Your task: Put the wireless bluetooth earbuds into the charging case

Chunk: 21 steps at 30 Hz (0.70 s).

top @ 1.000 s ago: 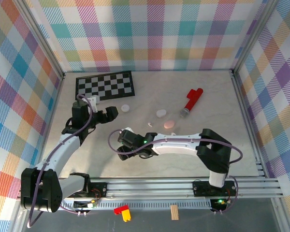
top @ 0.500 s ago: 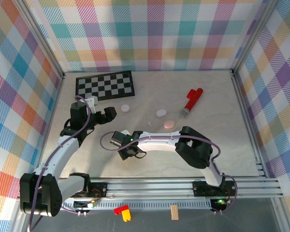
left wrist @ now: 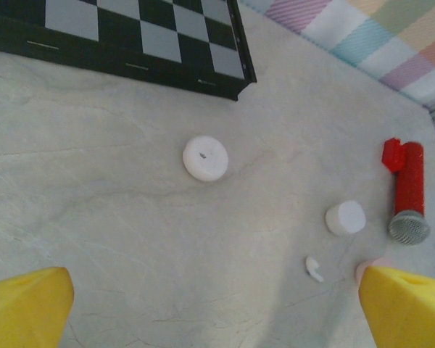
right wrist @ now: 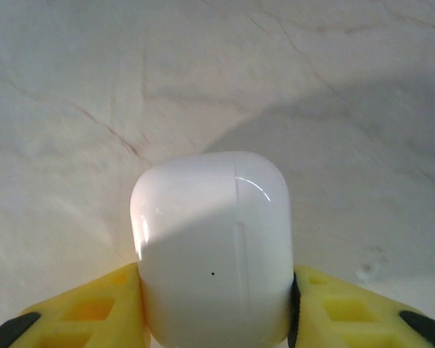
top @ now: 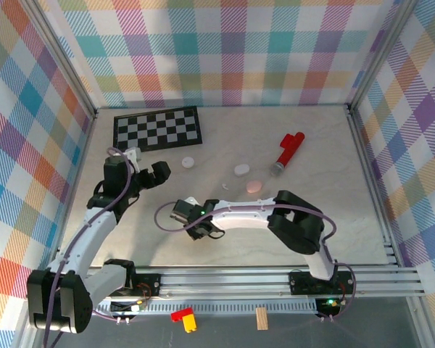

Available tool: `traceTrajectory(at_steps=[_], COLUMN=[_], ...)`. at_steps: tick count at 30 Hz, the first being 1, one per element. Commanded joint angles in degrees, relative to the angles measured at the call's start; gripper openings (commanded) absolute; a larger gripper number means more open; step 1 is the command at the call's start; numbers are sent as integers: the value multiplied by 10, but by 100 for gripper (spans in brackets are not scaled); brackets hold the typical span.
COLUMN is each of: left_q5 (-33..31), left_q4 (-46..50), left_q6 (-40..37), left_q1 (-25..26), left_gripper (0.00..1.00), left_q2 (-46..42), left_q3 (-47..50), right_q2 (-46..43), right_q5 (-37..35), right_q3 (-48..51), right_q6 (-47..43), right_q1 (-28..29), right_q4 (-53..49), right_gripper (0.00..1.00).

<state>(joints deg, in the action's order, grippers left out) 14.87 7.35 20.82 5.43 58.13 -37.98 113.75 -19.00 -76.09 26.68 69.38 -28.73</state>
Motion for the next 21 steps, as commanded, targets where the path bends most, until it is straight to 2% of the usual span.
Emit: traceTrajectory(at_steps=[1, 6, 9, 15, 18, 21], left_q5=[6, 51, 86, 199, 255, 269], left_q4=[17, 106, 160, 230, 245, 264], left_q6=[34, 18, -2, -23, -9, -6], left_q1=[-8, -6, -7, 14, 39, 72], left_gripper=[100, 99, 98, 94, 84, 75], left_q2=[-20, -22, -29, -21, 1, 19], left_q3=[-3, -43, -69, -111, -128, -148], right_q2=[-81, -194, -257, -342, -367, -384], right_q5=[-15, 6, 33, 102, 134, 161], right_q3=[64, 185, 237, 267, 266, 264], right_q6=[-80, -233, -301, -372, -382, -390], right_q1=[-12, -25, -42, -95, -121, -139], right_q4=[73, 199, 247, 253, 251, 249], right_gripper=[38, 38, 34, 34, 35, 35])
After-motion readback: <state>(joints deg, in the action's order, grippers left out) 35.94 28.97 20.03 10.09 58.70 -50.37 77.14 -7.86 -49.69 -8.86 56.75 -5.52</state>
